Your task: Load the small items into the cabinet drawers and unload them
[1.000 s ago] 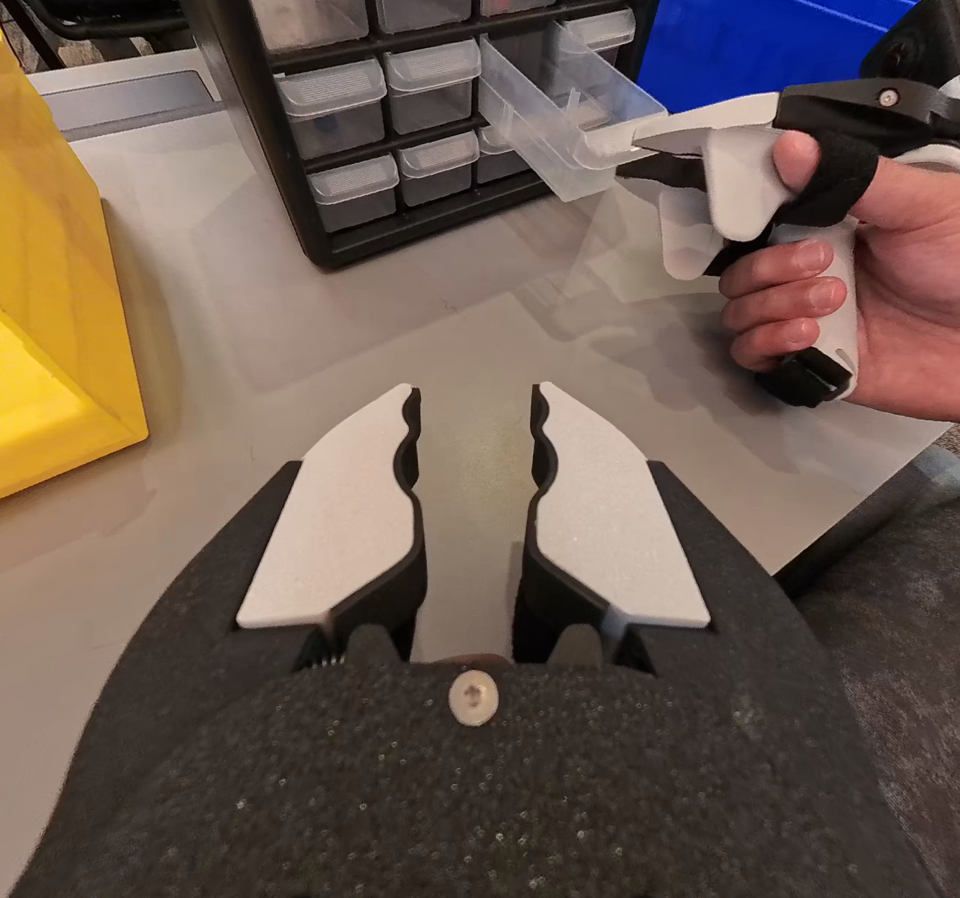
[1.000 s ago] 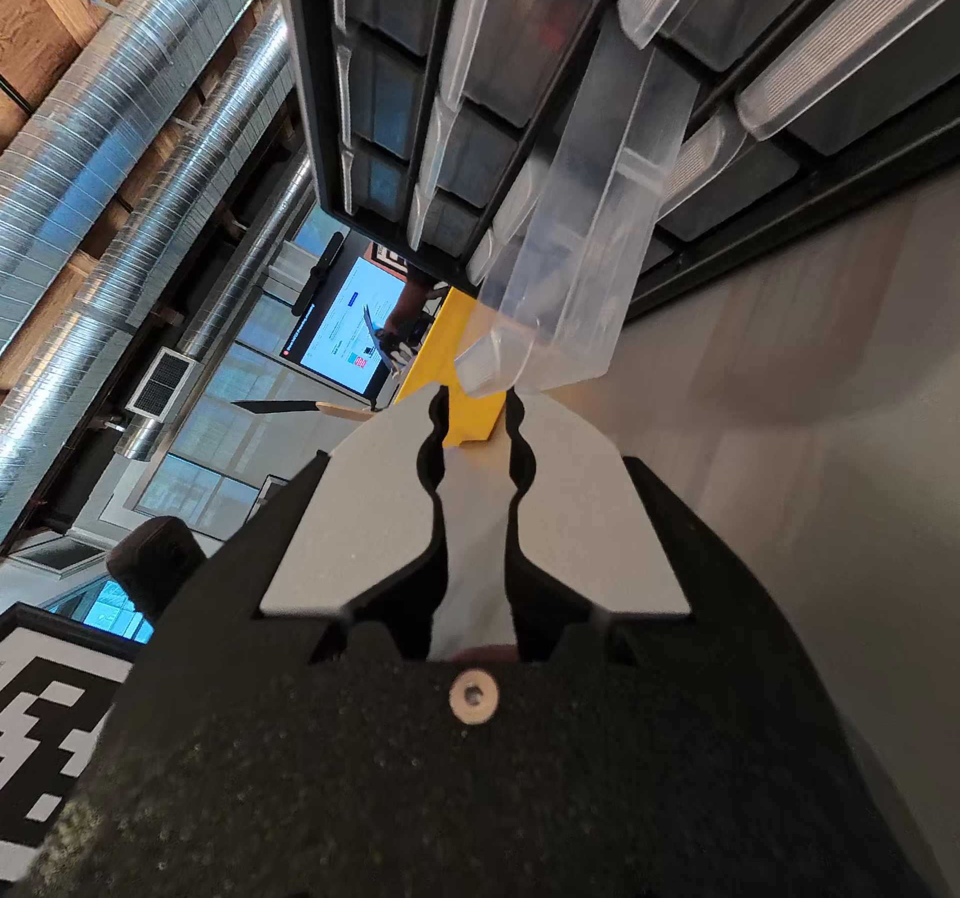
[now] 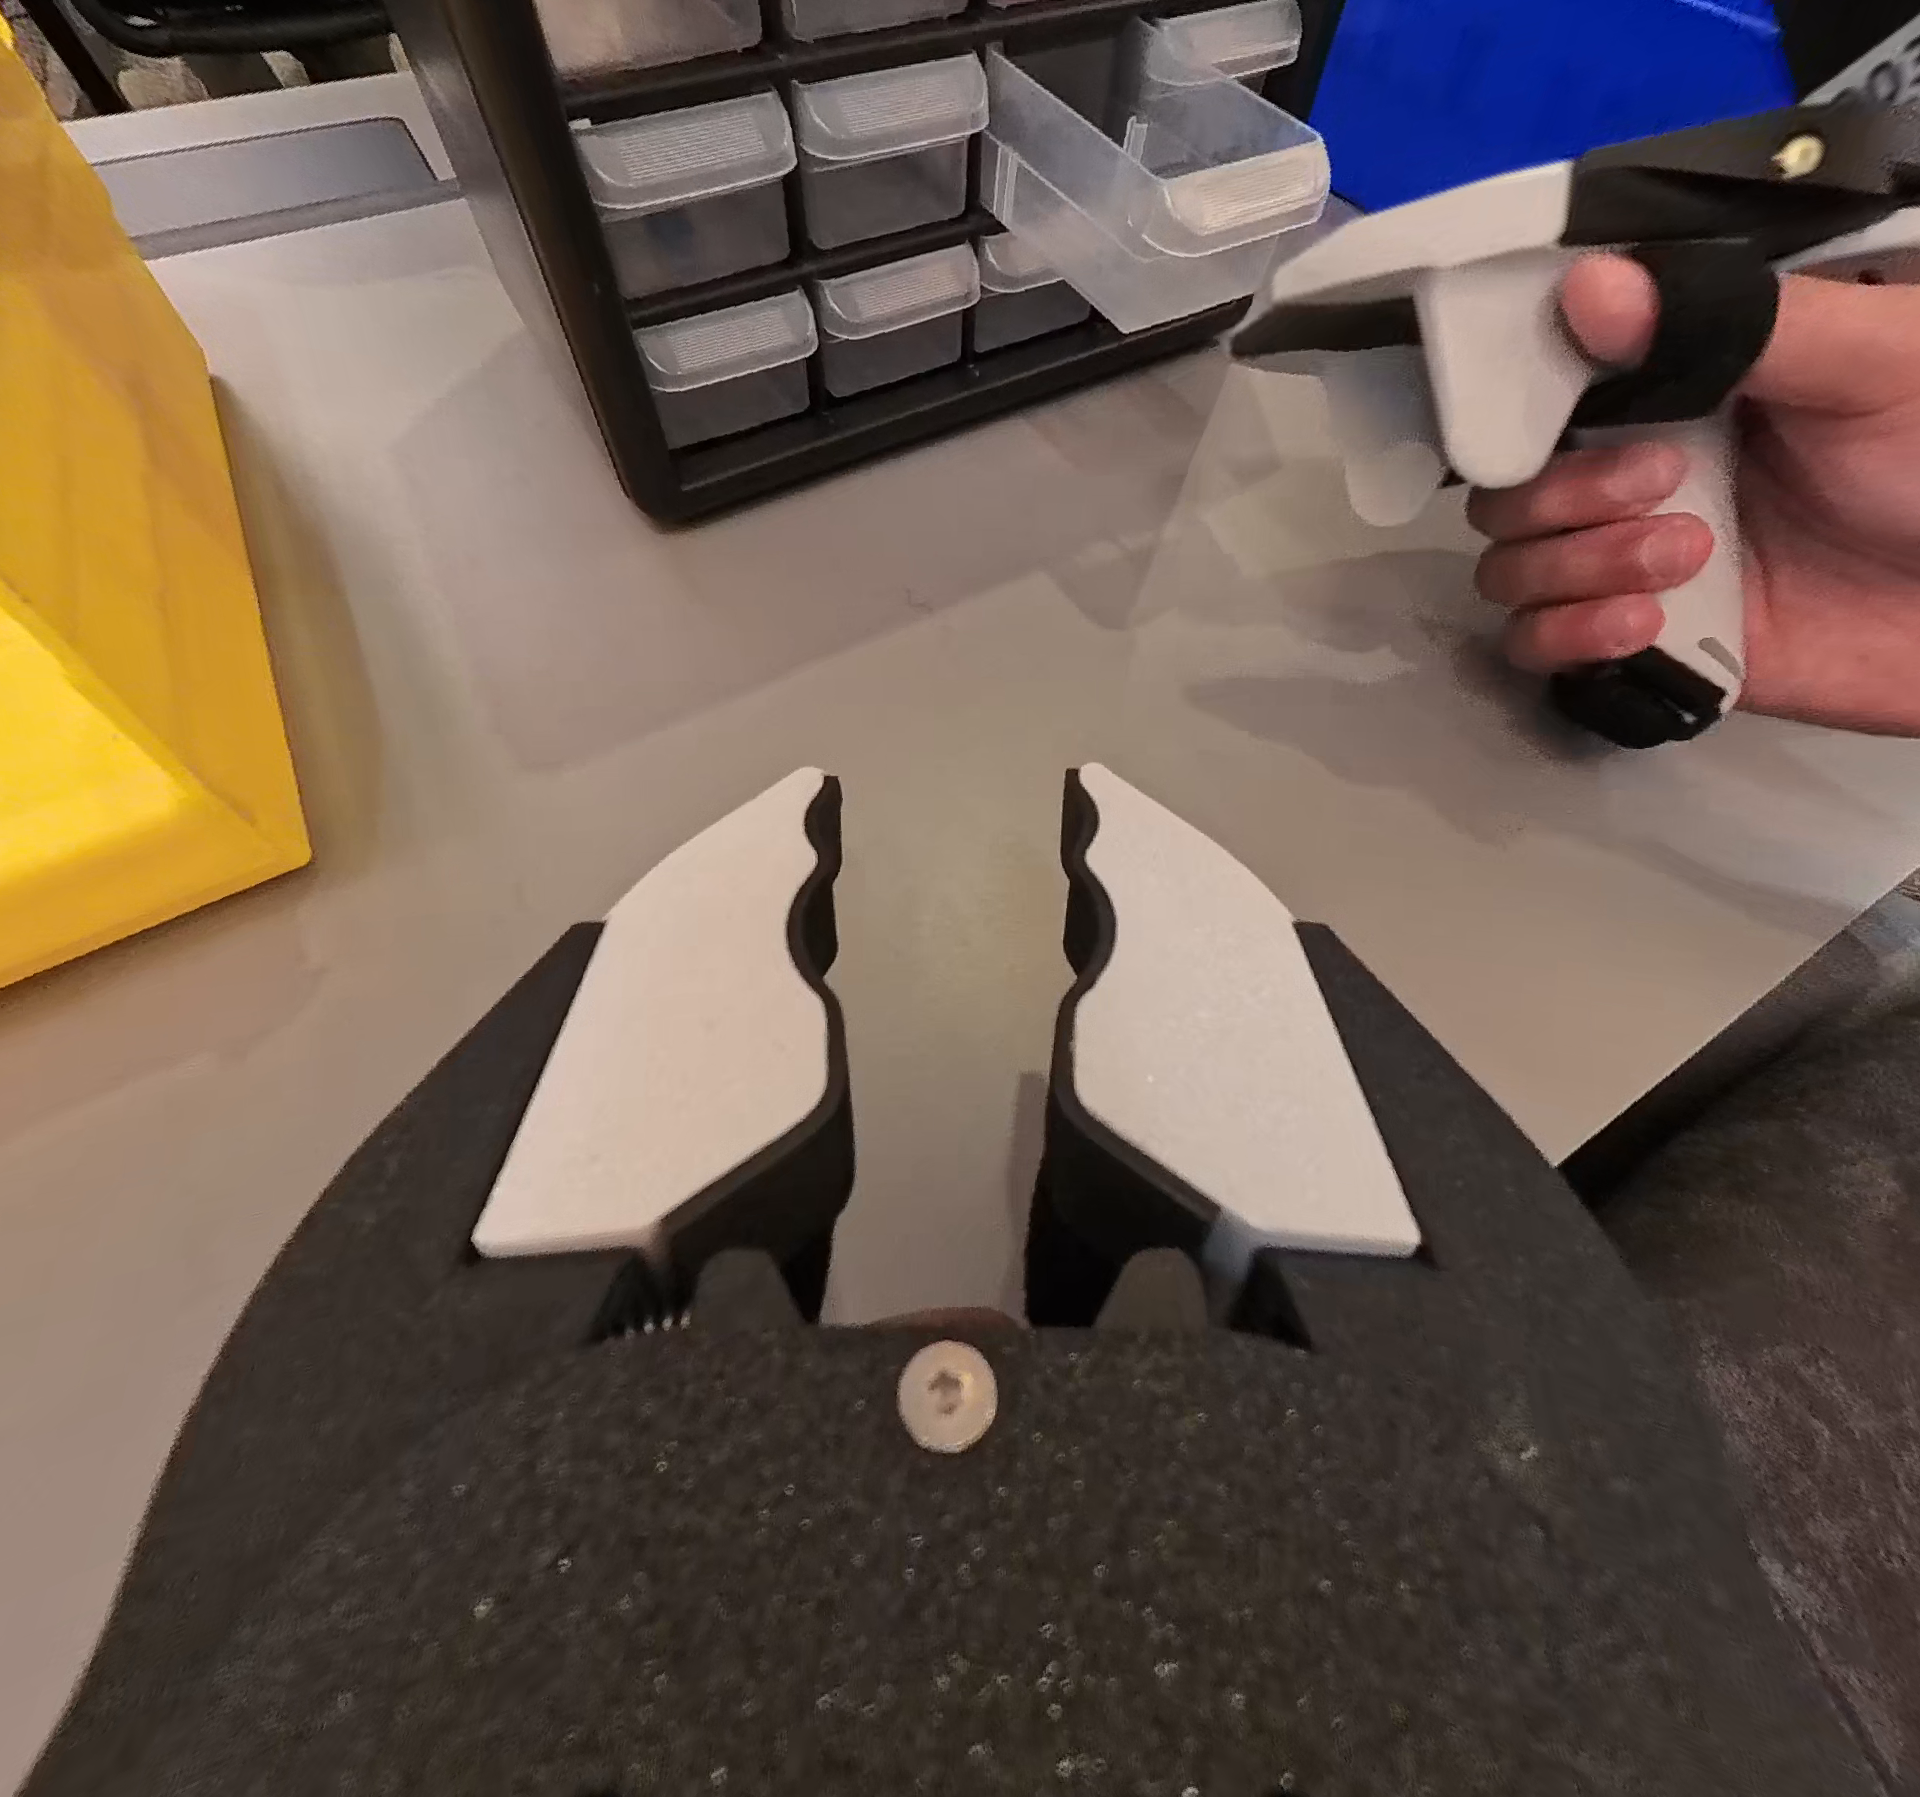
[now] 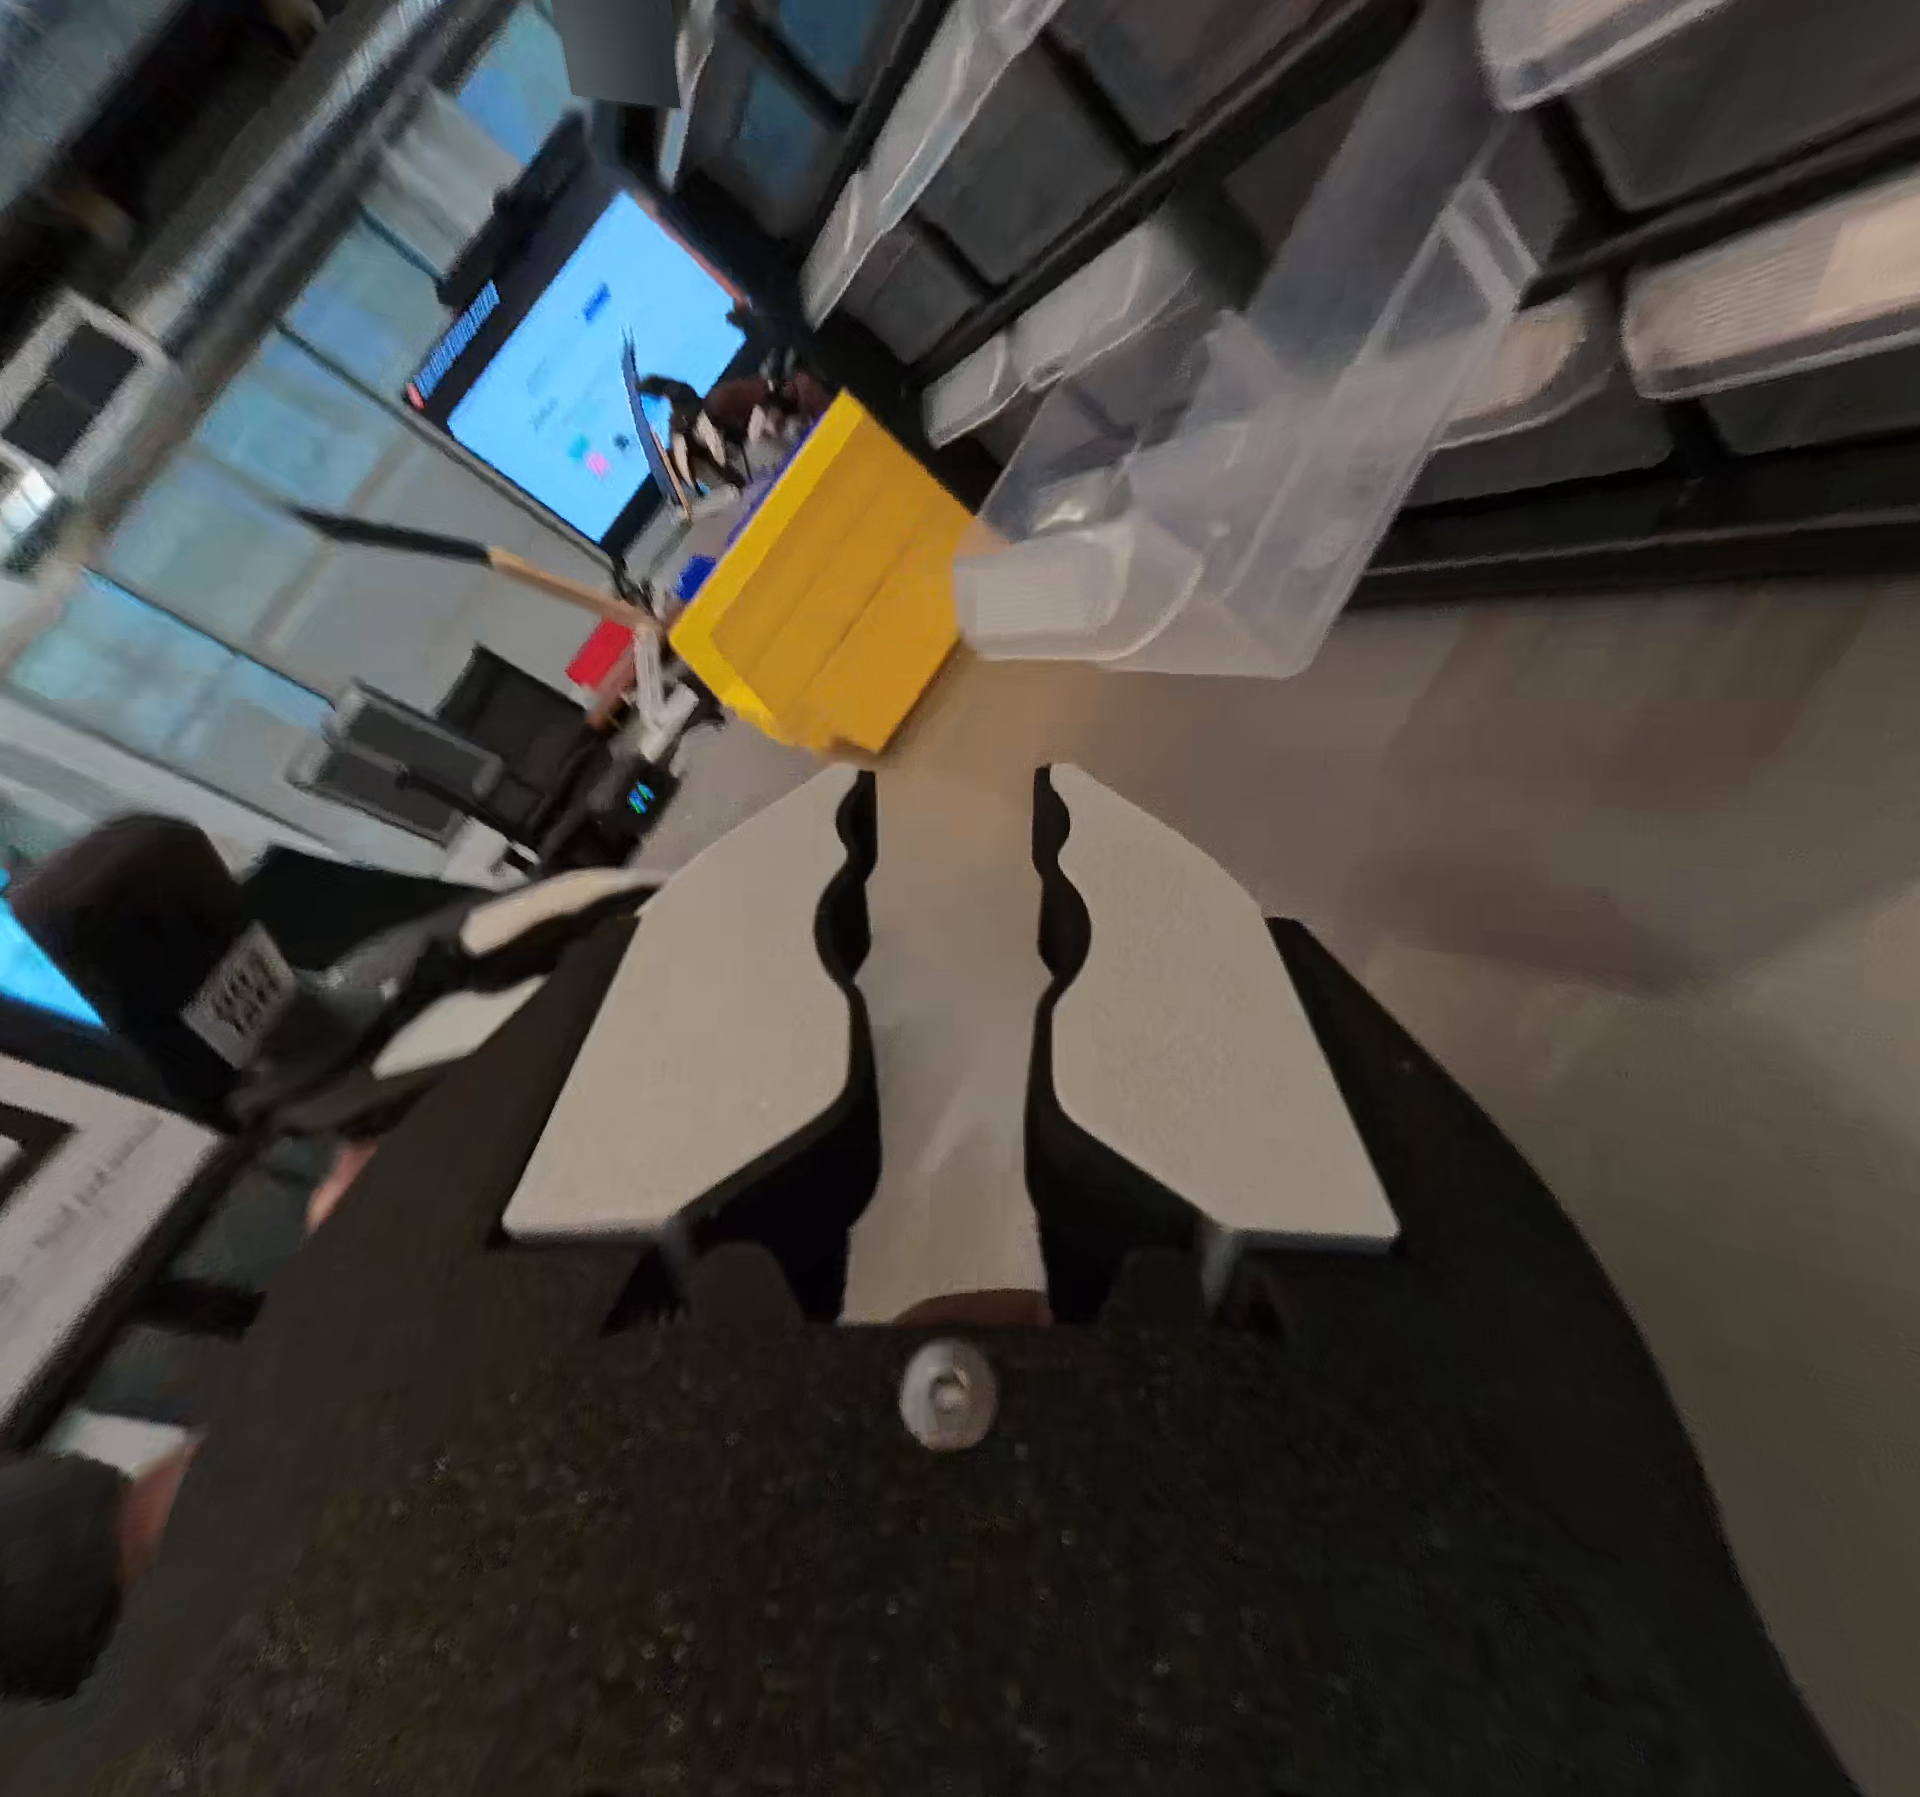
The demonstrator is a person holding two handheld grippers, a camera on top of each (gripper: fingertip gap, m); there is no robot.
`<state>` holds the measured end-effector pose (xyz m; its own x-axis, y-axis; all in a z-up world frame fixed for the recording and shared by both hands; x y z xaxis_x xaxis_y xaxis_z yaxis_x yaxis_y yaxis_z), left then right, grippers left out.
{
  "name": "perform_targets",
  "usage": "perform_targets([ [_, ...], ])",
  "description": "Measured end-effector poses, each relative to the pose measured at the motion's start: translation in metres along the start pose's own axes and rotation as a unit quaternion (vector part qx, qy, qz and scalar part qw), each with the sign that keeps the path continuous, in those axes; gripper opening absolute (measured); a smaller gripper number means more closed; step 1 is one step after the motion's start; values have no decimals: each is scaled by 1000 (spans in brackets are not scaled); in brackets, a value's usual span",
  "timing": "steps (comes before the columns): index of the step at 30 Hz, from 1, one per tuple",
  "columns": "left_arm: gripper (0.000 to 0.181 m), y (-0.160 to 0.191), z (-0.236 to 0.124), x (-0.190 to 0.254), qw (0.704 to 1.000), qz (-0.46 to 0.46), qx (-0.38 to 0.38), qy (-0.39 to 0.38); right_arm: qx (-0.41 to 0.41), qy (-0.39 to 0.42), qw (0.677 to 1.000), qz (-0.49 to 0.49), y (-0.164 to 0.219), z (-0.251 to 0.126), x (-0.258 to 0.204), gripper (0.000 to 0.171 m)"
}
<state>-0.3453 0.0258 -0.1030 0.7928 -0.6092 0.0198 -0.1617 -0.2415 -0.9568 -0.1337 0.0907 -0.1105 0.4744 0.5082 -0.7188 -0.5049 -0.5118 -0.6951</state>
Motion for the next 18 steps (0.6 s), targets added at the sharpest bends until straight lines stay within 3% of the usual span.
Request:
perform_targets([
  [7, 40, 0, -1, -4, 1000, -9, 1, -3, -69, 22, 964, -258, -14, -15, -4, 31],
  [18, 40, 5, 4, -6, 1000, -14, -11, -2, -120, 111, 907, -388, -26, -5, 24, 31],
])
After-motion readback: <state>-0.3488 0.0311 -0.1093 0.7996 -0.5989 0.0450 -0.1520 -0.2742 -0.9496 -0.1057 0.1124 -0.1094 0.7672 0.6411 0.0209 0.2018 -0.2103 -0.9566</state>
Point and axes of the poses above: each gripper's, where its closed fingertips meet, z out along the fingers, y out of its underside, x = y × z across the jaws, the point moved 6 cm from there along -z, back along the fingers, and after that the axes turned 9 degrees about x, right-handed, at the moved point
